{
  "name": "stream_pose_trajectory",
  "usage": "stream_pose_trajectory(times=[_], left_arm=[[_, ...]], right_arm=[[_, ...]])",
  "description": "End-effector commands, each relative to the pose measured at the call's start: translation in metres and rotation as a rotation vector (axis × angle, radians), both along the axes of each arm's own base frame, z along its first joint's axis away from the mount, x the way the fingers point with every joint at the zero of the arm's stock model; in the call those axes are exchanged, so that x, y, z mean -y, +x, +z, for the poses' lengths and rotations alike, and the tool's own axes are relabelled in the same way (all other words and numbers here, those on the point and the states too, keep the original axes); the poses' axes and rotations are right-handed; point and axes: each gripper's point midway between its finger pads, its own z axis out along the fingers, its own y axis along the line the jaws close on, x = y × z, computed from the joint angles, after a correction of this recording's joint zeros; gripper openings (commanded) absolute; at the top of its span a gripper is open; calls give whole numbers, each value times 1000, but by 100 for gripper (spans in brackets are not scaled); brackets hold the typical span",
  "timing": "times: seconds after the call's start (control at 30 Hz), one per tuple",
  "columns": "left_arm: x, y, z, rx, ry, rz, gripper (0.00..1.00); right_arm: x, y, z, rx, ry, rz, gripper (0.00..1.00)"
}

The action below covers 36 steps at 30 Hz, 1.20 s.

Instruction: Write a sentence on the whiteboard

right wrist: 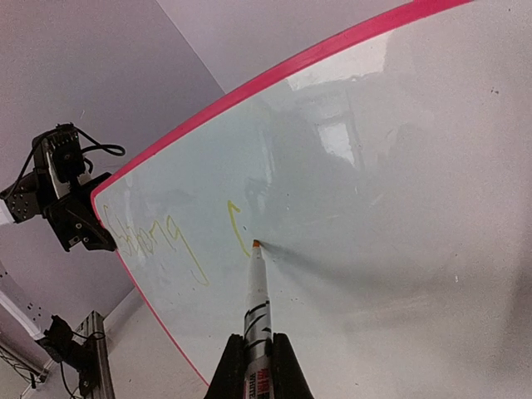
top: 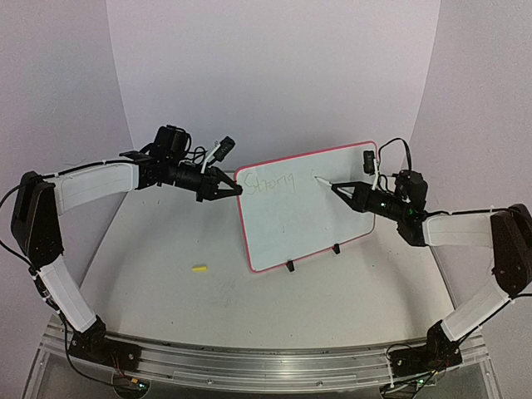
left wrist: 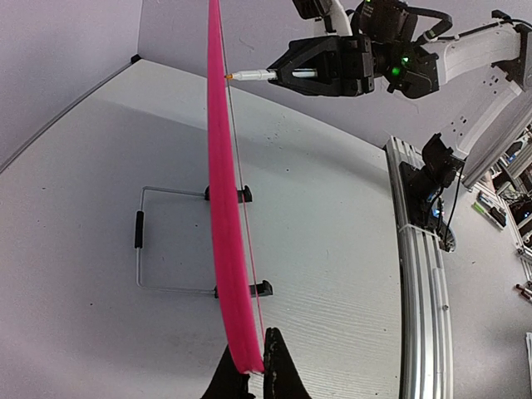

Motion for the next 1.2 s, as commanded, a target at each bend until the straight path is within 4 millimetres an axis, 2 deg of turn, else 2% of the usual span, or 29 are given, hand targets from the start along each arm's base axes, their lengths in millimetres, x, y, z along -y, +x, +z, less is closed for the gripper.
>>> stream_pose_trajectory(times=[0.0,0.33,0.9,1.07,1.17], left_arm=[[3,-5,-13,7,55,-12,0],[3,-5,-15,3,57,-14,0],[5,-5,-16,-1,56,-17,0],[5,-4,-17,-1,57,-17,0],[5,-4,-17,-4,55,-17,0]], right_arm=[[3,11,31,88,21,-33,0],[1,16,38,104,24,-30,0],[6,6,2,22,-1,-43,0],[9,5,-2,15,-7,-63,0],[14,6,5,33,-8,-97,0]])
